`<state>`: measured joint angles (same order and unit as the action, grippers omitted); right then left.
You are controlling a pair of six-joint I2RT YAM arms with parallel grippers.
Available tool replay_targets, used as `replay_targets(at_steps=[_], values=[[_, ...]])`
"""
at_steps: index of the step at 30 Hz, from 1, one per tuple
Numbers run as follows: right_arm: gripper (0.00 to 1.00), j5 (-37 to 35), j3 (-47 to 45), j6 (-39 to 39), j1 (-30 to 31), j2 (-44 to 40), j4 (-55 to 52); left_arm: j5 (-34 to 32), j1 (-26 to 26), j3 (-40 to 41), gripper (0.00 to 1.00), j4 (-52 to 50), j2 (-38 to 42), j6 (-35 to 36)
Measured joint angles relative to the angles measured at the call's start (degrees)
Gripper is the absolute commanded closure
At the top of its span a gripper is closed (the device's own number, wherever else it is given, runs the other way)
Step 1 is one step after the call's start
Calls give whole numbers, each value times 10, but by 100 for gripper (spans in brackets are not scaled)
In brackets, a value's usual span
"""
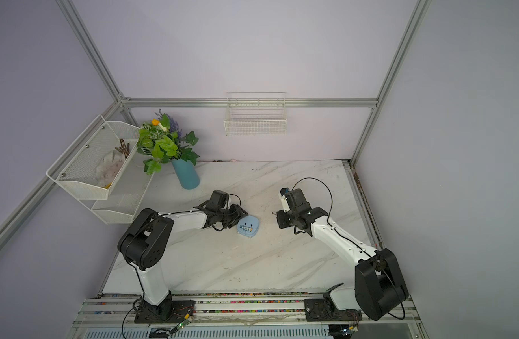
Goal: Remove the battery from the alarm
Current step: Release the battery from the alarm, then place the screwdriver at the center of the board.
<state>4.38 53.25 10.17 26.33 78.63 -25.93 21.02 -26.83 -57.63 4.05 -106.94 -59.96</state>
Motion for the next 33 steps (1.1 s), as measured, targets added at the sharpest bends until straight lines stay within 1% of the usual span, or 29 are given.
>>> replay_targets(at_steps=[2, 5, 9, 14, 22, 33], values=[[100, -20, -6, 1, 8, 0, 9, -3, -1, 8, 43, 1, 7, -5], [100, -25, -6, 3, 16, 0, 20, -6, -2, 20, 43, 2, 17, -12], [100, -10, 5, 3, 29, 6, 17, -8, -2, 31, 43, 3, 27, -19], [100, 14, 13, 3, 61, 32, -2, -14, -3, 36, 44, 3, 32, -22], [100, 29, 28, 12, 101, 71, -36, -16, -2, 37, 44, 3, 33, -26], [100, 21, 87, 13, 107, 101, -72, -31, -2, 49, 43, 17, 38, -31]])
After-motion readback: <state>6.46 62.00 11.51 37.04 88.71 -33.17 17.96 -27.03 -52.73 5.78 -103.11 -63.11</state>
